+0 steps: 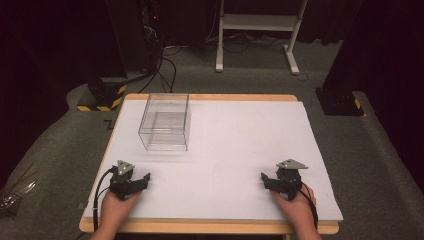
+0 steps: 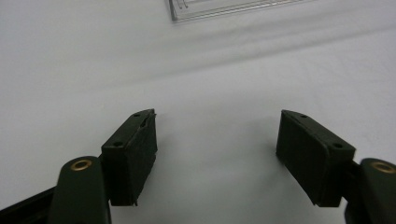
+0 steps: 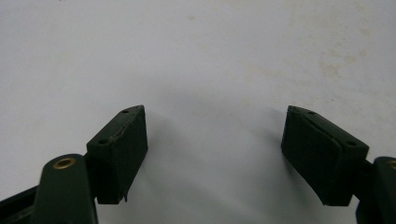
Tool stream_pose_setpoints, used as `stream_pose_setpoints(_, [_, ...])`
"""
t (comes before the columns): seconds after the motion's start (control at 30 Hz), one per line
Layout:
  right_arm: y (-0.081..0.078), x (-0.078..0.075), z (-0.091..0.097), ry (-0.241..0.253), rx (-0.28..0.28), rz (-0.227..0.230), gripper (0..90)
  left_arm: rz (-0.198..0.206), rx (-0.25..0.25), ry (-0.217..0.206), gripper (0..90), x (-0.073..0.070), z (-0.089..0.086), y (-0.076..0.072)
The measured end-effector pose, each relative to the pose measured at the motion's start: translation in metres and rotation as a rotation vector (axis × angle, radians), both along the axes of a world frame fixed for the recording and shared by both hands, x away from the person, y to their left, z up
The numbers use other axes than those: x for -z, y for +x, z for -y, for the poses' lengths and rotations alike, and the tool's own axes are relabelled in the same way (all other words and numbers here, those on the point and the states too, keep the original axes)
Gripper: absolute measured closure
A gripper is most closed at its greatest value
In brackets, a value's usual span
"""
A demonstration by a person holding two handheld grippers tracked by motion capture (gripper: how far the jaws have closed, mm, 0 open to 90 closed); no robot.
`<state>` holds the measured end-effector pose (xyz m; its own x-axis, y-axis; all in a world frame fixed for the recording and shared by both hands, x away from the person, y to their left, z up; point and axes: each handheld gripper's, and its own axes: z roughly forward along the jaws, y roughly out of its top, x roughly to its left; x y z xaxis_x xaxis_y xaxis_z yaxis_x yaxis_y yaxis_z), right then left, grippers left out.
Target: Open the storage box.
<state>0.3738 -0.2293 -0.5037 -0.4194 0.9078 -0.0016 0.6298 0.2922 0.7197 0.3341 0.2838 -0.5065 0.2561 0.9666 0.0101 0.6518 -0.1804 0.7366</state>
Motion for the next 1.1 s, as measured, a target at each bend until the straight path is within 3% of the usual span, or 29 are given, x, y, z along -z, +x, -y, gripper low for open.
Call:
stream_pose_setpoints(0.63, [0.000,0.000,0.000,0.005,0.002,-0.002,22.3,-0.011,-0.007,0.003,29.7,-0.002,0.000,0.000])
stream_pose_setpoints(0.77, [0.000,0.000,0.000,0.005,0.001,-0.003,22.2,-0.010,-0.019,-0.026,33.4,-0.004,-0.003,-0.001])
stream_pose_setpoints(0.83, [0.000,0.000,0.000,0.005,0.000,-0.002,22.1,0.005,-0.027,-0.043,32.4,-0.007,-0.005,-0.002])
stream_pose_setpoints(1.1, [0.000,0.000,0.000,0.004,-0.003,-0.002,21.9,0.083,-0.005,-0.038,30.6,-0.022,0.002,-0.009])
